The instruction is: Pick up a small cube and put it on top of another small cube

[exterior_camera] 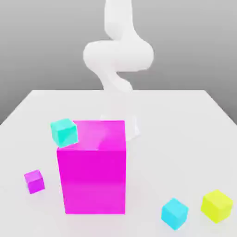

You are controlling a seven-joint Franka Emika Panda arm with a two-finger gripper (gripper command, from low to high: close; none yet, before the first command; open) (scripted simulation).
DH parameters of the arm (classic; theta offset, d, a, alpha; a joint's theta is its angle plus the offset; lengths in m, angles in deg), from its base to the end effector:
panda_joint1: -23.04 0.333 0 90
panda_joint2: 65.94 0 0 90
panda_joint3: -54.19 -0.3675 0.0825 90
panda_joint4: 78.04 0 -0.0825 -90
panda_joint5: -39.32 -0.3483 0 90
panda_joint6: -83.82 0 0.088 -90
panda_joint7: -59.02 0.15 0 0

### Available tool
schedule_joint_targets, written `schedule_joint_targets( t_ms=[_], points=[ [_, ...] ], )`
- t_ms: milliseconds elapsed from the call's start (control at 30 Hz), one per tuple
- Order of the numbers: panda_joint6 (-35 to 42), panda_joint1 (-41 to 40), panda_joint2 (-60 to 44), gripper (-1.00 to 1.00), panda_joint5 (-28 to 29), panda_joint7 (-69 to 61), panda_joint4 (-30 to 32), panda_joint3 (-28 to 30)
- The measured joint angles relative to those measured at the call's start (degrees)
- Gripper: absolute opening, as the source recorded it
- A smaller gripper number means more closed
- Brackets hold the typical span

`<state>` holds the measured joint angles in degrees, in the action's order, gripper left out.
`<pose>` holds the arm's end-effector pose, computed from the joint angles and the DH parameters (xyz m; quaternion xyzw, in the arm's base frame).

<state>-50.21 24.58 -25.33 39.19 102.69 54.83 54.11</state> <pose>0.3401 0.0099 0.6811 -0.8719 0.3356 -0.3288 0.1378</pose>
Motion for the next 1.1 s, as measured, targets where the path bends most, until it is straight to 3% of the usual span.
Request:
schedule_joint_targets(
  t_ms=[567, 833, 1000, 1033, 1100],
  points=[
    [-15.35, 8.88, -35.66, 0.00, -0.39, -14.40, 7.40, -2.62],
    [-22.60, 12.06, -52.32, 0.00, 2.28, -18.93, 10.71, -4.09],
    [-30.23, 13.29, -62.70, 0.00, 4.30, -18.11, 9.32, -2.94],
    [-31.38, 13.51, -64.15, -1.00, 4.48, -17.97, 9.04, -2.68],
    [-31.38, 13.51, -64.15, -1.00, 4.49, -17.96, 9.04, -2.68]
  ],
)
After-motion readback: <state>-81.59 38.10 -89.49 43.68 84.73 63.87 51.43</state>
